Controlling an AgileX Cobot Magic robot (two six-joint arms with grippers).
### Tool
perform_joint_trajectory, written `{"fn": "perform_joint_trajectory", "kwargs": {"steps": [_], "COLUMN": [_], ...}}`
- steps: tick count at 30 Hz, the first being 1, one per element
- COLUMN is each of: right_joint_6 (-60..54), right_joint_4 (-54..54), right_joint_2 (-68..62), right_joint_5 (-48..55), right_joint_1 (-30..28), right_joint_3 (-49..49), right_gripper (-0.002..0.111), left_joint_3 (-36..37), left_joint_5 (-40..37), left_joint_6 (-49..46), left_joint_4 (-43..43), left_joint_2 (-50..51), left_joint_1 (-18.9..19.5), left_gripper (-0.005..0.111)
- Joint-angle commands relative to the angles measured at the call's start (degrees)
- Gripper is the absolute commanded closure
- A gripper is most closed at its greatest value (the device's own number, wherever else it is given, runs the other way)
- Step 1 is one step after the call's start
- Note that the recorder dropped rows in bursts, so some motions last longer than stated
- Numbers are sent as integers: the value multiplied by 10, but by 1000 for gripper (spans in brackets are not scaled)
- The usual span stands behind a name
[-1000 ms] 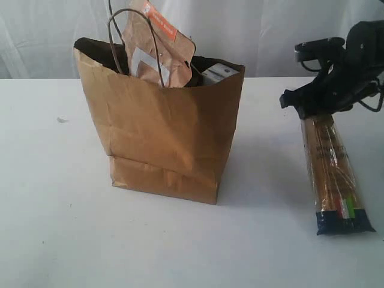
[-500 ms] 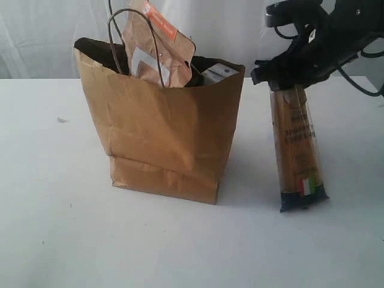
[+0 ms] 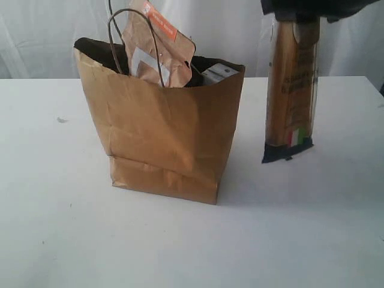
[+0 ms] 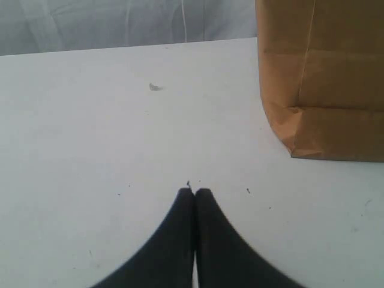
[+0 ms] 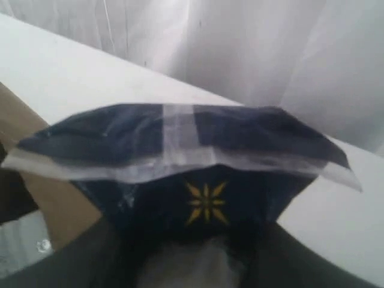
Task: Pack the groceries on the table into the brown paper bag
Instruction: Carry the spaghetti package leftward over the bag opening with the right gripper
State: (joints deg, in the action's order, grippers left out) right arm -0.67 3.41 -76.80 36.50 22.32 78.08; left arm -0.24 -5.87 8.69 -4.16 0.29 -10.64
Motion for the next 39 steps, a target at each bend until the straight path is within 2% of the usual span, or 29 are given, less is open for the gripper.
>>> {"fn": "perform_joint_trajectory", "kwargs": {"steps": [1, 9, 18, 25, 31, 39], "right_joint_6": [-10, -11, -70, -70, -70, -83], "right_joint_4": [4, -1, -112, -114, -125, -138], "right_joint_2": [35, 54, 59, 59, 46, -23], "right_joint_5": [-55, -39, -33, -35, -77, -96], "right_joint_1": [14, 17, 17, 17, 17, 94], "right_joint_3": [23, 70, 140, 175, 201, 245], "right_gripper": [108, 108, 108, 108, 108, 108], "left_joint_3": [2, 2, 2, 2, 2, 2], "left_joint_5": [3, 3, 3, 3, 3, 3], "left_joint_6": [-2, -2, -2, -2, -2, -2], "left_joint_4": [2, 2, 2, 2, 2, 2], "left_joint_2": [-3, -3, -3, -3, -3, -3], "left_joint_1": [2, 2, 2, 2, 2, 2], "left_gripper": [107, 107, 107, 107, 107, 107]}}
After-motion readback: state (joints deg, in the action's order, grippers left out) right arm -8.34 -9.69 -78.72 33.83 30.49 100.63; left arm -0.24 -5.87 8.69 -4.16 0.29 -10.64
